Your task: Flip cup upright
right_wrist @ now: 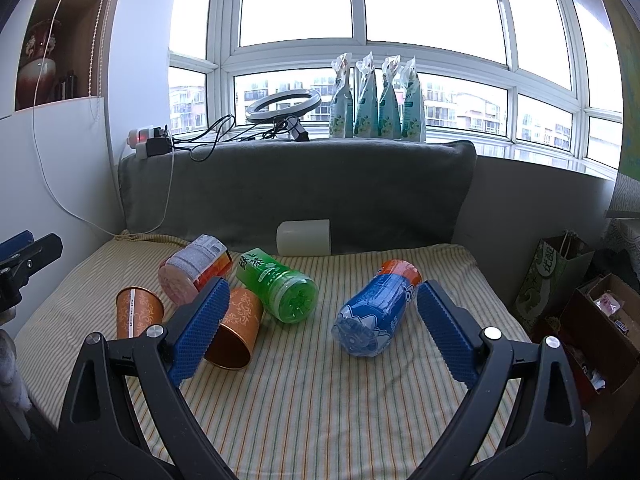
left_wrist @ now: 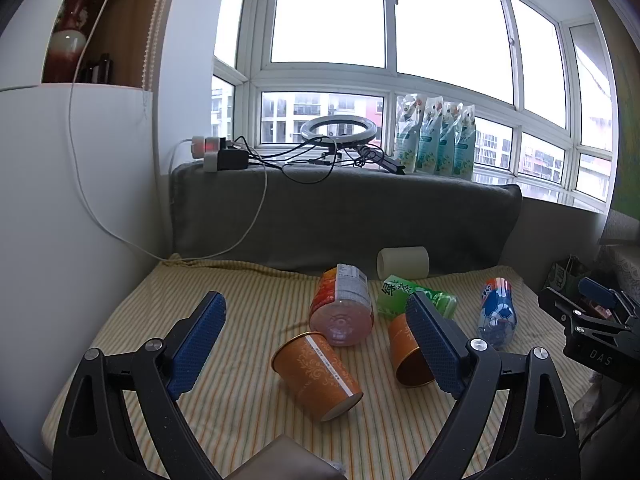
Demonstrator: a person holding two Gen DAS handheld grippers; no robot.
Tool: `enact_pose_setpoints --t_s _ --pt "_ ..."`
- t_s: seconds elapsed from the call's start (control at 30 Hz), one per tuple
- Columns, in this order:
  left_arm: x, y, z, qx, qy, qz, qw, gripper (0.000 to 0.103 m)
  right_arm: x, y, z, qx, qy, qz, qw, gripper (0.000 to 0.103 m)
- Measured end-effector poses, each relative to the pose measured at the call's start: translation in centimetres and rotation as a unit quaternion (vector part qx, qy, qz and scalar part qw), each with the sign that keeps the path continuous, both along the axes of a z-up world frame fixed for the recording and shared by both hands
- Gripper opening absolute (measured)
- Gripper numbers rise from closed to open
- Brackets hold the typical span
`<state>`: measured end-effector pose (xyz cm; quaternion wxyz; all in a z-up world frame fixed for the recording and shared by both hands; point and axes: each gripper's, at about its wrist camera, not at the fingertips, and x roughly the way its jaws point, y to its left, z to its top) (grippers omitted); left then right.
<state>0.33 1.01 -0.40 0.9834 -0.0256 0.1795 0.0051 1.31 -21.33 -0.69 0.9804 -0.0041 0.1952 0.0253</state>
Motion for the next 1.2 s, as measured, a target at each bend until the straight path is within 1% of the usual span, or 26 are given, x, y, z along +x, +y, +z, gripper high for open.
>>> enact_pose_setpoints --t_s 0.73,1.2 --pt "0.1 -0.1 0.1 0.001 0.001 0.0 1.0 0.092 0.2 0.1 0.0 -0.001 0.001 0.0 1.0 0.097" --pt "1.0 -0.2 -0.1 0.002 0.009 0.0 1.0 0.092 2.0 0.7 -0.6 -0.006 0.016 0.021 1.0 0.097"
